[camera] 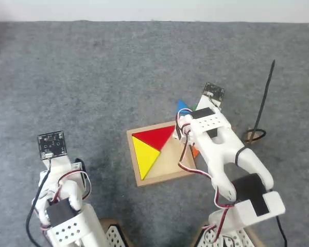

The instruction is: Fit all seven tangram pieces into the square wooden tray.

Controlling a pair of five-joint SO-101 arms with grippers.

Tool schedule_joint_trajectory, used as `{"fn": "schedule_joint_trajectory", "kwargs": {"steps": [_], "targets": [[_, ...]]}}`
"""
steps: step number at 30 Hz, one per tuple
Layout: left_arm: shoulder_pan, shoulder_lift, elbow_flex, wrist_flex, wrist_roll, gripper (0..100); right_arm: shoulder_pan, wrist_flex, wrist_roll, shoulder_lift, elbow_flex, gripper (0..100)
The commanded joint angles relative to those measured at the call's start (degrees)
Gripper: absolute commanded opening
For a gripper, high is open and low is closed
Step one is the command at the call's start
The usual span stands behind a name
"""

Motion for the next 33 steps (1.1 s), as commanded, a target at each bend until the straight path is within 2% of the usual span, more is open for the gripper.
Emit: {"fn": "schedule_joint_trajectory", "kwargs": {"steps": [1, 9, 14, 29, 33], "targets": [[-0.2, -1.1, -0.2, 0.3, 0.4, 17, 1.5, -2.2, -0.7, 2.8, -0.5, 28.4], [-0.2, -1.1, -0.2, 0.3, 0.4, 17, 5.2, -2.9, -0.8, 5.2, -0.5, 28.1], [-0.2, -1.1, -0.2, 0.3, 0.4, 17, 4.9, -3.1, -0.7, 5.0, -0.5, 21.7], [-0.2, -1.1, -0.2, 0.3, 0.4, 17, 8.0, -3.5, -0.8, 2.3, -1.4, 24.5], [-0.2, -1.1, -0.2, 0.3, 0.4, 17, 8.6, -6.5, -0.8, 2.7, -1.4, 24.4]]}}
